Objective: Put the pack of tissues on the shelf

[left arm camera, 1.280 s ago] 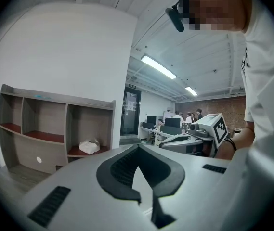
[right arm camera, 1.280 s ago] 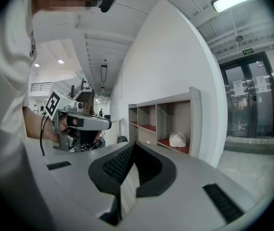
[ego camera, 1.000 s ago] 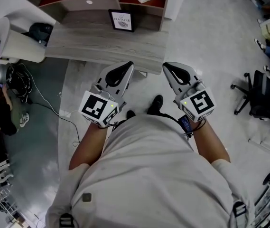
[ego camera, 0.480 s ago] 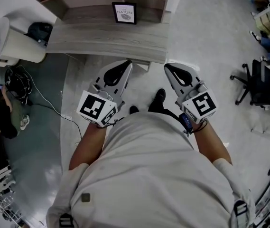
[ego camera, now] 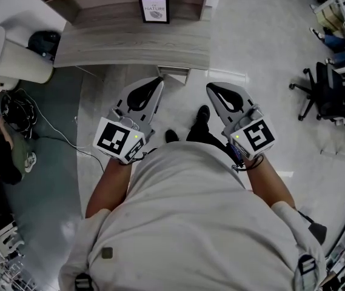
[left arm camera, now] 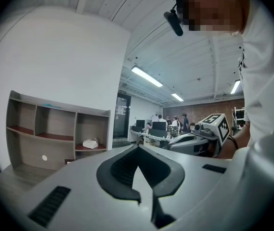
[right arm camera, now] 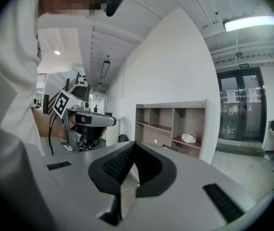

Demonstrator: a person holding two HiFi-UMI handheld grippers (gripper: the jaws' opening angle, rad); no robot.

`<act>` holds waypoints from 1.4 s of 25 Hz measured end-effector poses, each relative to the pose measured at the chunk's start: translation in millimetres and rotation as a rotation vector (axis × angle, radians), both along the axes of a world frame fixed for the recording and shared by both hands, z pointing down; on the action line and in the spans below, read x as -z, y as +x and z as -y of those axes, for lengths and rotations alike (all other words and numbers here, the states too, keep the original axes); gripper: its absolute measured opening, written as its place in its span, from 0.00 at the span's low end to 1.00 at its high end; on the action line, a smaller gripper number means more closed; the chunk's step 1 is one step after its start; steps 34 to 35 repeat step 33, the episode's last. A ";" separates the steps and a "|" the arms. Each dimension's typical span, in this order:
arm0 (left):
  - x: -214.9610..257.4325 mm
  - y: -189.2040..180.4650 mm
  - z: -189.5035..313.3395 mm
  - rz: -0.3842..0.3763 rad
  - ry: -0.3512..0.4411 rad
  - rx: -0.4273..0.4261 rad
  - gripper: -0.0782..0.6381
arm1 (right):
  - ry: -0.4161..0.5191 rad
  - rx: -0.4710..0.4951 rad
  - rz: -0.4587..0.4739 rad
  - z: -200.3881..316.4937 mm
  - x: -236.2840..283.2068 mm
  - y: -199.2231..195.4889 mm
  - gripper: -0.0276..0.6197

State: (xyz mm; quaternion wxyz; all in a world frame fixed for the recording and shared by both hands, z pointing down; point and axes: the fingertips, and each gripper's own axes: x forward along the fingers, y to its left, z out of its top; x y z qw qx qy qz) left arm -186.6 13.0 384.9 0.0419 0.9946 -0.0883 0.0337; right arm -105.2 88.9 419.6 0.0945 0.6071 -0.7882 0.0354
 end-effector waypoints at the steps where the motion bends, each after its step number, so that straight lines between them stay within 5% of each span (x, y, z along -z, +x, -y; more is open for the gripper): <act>1: -1.9 -4.3 -1.5 0.003 -0.003 -0.004 0.13 | -0.002 -0.004 0.002 -2.4 -0.9 -4.4 0.07; 35: 4.1 -48.8 15.9 -0.021 -0.001 -0.020 0.13 | 0.030 -0.019 0.005 15.4 9.0 -50.5 0.07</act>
